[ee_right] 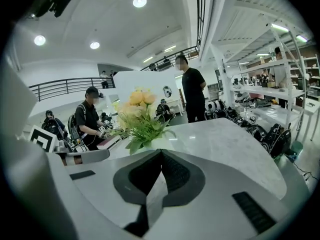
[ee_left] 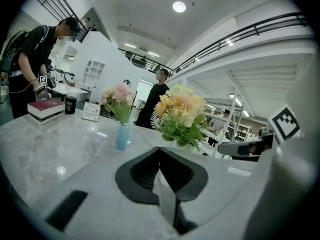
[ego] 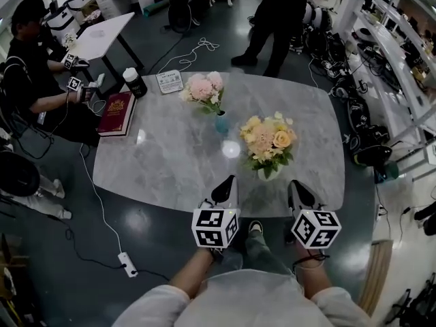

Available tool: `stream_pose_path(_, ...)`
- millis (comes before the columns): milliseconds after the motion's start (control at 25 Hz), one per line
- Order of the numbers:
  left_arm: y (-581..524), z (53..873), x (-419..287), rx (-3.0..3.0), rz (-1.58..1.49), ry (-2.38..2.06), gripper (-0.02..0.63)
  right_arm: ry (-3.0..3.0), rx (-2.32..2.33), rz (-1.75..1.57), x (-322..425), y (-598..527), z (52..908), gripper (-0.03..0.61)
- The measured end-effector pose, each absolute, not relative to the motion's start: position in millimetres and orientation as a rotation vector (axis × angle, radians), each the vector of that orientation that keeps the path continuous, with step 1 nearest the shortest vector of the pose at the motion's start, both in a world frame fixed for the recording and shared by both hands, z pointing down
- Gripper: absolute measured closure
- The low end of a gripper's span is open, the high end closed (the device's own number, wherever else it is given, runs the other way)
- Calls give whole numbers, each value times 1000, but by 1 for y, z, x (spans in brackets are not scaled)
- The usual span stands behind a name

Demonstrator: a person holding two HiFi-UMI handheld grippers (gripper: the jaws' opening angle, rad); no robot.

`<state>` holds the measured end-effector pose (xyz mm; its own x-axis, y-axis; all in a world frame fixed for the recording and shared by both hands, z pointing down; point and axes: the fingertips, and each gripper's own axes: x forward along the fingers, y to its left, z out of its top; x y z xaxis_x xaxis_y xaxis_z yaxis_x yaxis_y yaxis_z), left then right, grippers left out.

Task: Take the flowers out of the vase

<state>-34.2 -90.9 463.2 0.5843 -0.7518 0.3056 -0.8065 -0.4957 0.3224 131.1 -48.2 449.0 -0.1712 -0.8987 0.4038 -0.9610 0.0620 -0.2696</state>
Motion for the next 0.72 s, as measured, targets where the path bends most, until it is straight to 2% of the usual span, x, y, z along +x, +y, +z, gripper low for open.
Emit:
stream_pose_path(160,-89,462,-21,2408,184,-1258,611,-2214,1921,711,137,-56,440,574)
stream_pose_path(280,-89,467,-5,2411,189,-1224,558,-2235,1908,696,146,-62,436,574)
stream_pose_path(480,-80,481,18,2409,213,-1186,506,-2247,1895,715,160,-67,440,574)
stream_pose_path(600,-77,489,28,2417,217,-1174,429,-2249,1882,744,166,-67,447,574)
stream_pose_path(720,-77,498,38,2419,225,-1159,392,-2255,1855,770,169,-66,455,574)
